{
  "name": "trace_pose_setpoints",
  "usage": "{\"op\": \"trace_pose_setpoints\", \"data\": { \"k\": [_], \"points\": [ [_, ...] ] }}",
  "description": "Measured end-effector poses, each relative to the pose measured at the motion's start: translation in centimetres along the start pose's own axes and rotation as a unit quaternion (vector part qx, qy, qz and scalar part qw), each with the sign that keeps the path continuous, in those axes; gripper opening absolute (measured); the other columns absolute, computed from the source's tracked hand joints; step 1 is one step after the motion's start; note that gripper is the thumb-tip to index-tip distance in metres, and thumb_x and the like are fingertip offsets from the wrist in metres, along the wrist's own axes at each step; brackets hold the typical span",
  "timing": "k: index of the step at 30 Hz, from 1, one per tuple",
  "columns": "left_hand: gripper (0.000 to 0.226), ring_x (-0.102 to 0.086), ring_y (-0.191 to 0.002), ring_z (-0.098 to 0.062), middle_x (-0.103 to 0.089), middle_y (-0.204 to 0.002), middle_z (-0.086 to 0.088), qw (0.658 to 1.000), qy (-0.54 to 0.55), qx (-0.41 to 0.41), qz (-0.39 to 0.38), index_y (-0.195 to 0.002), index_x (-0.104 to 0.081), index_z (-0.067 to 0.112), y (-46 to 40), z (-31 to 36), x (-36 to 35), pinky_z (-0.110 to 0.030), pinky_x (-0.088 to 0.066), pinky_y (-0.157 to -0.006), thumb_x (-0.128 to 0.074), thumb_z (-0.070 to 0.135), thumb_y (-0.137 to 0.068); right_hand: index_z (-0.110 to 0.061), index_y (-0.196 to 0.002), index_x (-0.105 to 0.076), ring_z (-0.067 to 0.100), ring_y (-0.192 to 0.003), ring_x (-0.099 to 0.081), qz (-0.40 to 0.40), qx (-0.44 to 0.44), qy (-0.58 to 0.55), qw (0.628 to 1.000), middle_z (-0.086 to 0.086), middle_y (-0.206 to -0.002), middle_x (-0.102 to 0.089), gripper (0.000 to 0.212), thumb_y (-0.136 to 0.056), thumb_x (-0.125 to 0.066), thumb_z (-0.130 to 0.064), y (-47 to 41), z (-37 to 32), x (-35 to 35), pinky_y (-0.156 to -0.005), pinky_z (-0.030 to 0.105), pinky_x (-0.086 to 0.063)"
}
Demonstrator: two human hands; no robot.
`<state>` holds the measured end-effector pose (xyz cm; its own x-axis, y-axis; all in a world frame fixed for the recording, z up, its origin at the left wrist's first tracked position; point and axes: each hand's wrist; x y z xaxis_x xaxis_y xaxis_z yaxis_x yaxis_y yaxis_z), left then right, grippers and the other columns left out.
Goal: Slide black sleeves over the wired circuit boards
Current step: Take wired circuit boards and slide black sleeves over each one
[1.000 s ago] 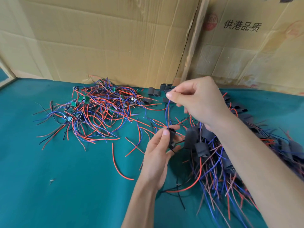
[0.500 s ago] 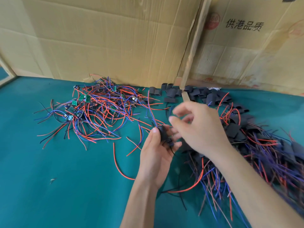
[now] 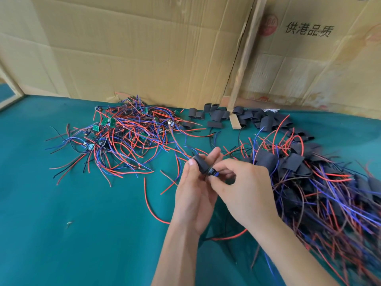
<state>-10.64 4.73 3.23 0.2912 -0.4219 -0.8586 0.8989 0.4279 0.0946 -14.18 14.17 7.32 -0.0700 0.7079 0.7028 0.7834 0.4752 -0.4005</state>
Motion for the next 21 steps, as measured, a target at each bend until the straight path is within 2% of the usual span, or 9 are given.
{"op": "trace_pose_setpoints", "data": {
  "k": [3,6,9,12,14,16,18,21],
  "points": [
    [0.042,-0.069,-0.108,-0.025,-0.064,-0.134,-0.015,1.0,0.014,0.012,-0.021,-0.13,-0.046,0.007,0.0,-0.1,0.0,-0.035,-0.059,-0.081,-0.039,0.037,-0.101,-0.03,-0.085,-0.07,0.013,-0.072,-0.071,-0.016,-0.035,-0.037,0.999,-0.013,-0.073,-0.075,0.021,-0.074,-0.085,-0.023,-0.2,-0.1,0.2,-0.078,0.037,-0.058],
    [0.038,-0.066,-0.117,-0.029,-0.062,-0.138,-0.015,0.999,-0.008,0.015,-0.037,-0.123,-0.048,0.01,0.0,-0.2,0.2,-0.038,-0.058,-0.089,-0.04,0.038,-0.099,-0.031,-0.087,-0.059,0.01,-0.077,-0.071,-0.041,-0.048,-0.029,0.998,-0.015,-0.071,-0.074,0.032,-0.073,-0.087,-0.024,-0.8,0.1,0.5,-0.084,0.035,-0.055],
    [0.033,-0.06,-0.118,-0.032,-0.063,-0.134,-0.013,0.999,-0.029,0.015,-0.036,-0.122,-0.051,0.011,0.0,-0.4,0.6,-0.04,-0.054,-0.094,-0.04,0.036,-0.102,-0.033,-0.081,-0.06,-0.003,-0.069,-0.071,-0.031,-0.043,-0.07,0.996,-0.017,-0.076,-0.075,0.033,-0.073,-0.09,-0.021,-1.0,0.3,1.1,-0.079,0.03,-0.057],
    [0.022,-0.054,-0.116,-0.034,-0.066,-0.118,-0.013,0.999,-0.018,0.017,-0.039,-0.117,-0.055,0.015,0.1,-0.6,0.7,-0.044,-0.046,-0.098,-0.047,0.028,-0.101,-0.026,-0.085,-0.067,0.002,-0.068,-0.072,-0.045,-0.026,-0.081,0.995,-0.01,-0.081,-0.078,0.028,-0.073,-0.091,-0.016,-1.0,0.7,1.2,-0.076,0.032,-0.06],
    [0.021,-0.054,-0.112,-0.033,-0.066,-0.116,-0.012,0.999,-0.017,0.019,-0.045,-0.117,-0.06,0.016,0.1,-0.5,0.9,-0.045,-0.04,-0.102,-0.048,0.022,-0.101,-0.026,-0.091,-0.07,0.004,-0.069,-0.072,-0.059,-0.016,-0.074,0.995,-0.009,-0.084,-0.078,0.029,-0.073,-0.091,-0.016,-0.7,0.7,1.1,-0.078,0.036,-0.061],
    [0.024,-0.057,-0.109,-0.033,-0.066,-0.117,-0.013,0.998,-0.018,0.026,-0.053,-0.118,-0.063,0.017,0.1,-0.4,0.9,-0.044,-0.043,-0.099,-0.052,0.019,-0.097,-0.03,-0.092,-0.069,0.001,-0.069,-0.071,-0.043,-0.007,-0.073,0.996,-0.017,-0.078,-0.075,0.031,-0.074,-0.09,-0.017,-0.6,0.6,1.1,-0.078,0.036,-0.061],
    [0.028,-0.057,-0.106,-0.033,-0.065,-0.114,-0.014,0.998,-0.008,0.03,-0.05,-0.117,-0.063,0.017,0.2,-0.2,0.7,-0.041,-0.048,-0.091,-0.055,0.02,-0.091,-0.027,-0.097,-0.069,-0.001,-0.069,-0.069,-0.036,0.004,-0.06,0.998,-0.024,-0.069,-0.068,0.032,-0.074,-0.09,-0.02,-0.7,0.5,1.1,-0.078,0.036,-0.061],
    [0.041,-0.059,-0.106,-0.034,-0.069,-0.115,-0.012,0.997,0.032,0.054,-0.041,-0.129,-0.06,0.019,0.1,0.2,0.5,-0.041,-0.05,-0.09,-0.055,0.033,-0.091,-0.027,-0.101,-0.069,0.003,-0.067,-0.069,-0.045,0.008,-0.047,0.998,-0.019,-0.073,-0.071,0.036,-0.073,-0.091,-0.023,-0.7,0.6,1.1,-0.079,0.04,-0.06]
  ]
}}
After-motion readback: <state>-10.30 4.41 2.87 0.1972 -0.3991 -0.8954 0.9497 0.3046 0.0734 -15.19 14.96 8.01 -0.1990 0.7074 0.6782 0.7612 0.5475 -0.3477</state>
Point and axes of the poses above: each hand's wrist, its own y-axis away from the middle knuckle, its own x-axis out of the back of the hand, z = x × y
